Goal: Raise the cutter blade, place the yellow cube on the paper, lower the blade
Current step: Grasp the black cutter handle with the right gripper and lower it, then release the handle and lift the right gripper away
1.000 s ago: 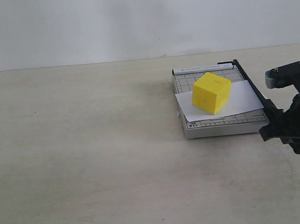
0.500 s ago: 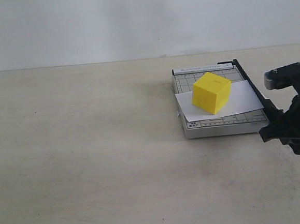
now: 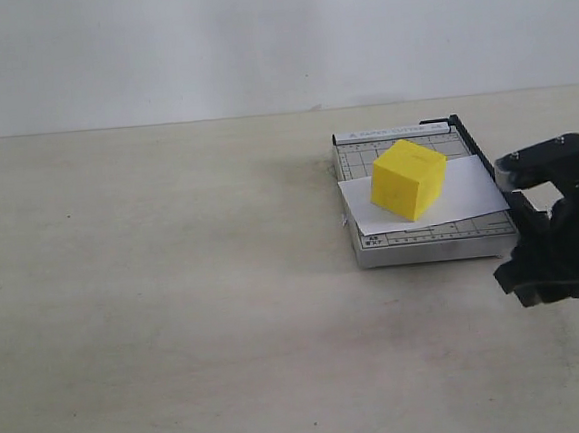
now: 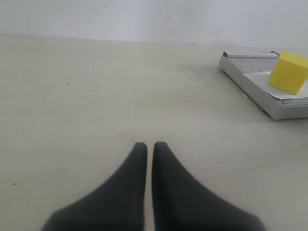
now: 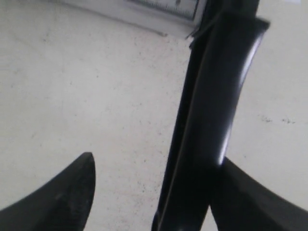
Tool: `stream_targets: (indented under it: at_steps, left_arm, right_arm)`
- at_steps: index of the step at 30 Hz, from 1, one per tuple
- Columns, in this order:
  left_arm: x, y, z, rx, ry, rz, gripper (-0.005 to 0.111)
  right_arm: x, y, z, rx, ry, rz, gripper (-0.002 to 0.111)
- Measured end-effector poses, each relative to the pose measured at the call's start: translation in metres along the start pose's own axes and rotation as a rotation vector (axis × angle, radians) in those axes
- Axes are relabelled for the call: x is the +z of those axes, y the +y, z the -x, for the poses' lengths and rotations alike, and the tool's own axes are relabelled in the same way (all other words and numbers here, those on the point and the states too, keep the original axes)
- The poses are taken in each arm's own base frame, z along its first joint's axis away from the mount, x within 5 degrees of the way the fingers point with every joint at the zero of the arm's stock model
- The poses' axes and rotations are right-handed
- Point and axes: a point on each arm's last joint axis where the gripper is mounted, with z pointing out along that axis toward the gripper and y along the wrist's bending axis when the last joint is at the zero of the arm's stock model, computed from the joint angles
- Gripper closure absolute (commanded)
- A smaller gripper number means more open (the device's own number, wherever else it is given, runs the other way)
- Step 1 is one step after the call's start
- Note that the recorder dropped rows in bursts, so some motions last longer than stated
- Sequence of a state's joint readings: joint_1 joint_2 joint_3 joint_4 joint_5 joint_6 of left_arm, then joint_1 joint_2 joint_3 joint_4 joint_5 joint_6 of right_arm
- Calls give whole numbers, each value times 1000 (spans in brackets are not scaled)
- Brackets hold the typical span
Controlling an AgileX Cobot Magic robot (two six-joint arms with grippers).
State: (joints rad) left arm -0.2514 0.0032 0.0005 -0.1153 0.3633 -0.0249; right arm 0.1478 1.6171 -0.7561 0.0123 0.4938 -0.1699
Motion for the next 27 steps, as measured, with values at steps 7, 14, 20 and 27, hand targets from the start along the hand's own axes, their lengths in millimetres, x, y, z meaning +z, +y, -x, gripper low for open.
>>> stream_targets:
  at_steps: [7,14,20,27]
  left_arm:
    - [0,0,0,0,0,0,102]
    - [0,0,0,0,0,0,102]
    - [0,0,0,0,0,0,102]
    - [0,0,0,0,0,0,102]
  right_arm:
    - [-29,-6,45,-2,-104,-14,45]
    - [-62,-10,75,-28,-208,-26,68]
    - [-110,5,74,-90,-399,97,108]
    - [-174,22,25,-58,-799,158,108]
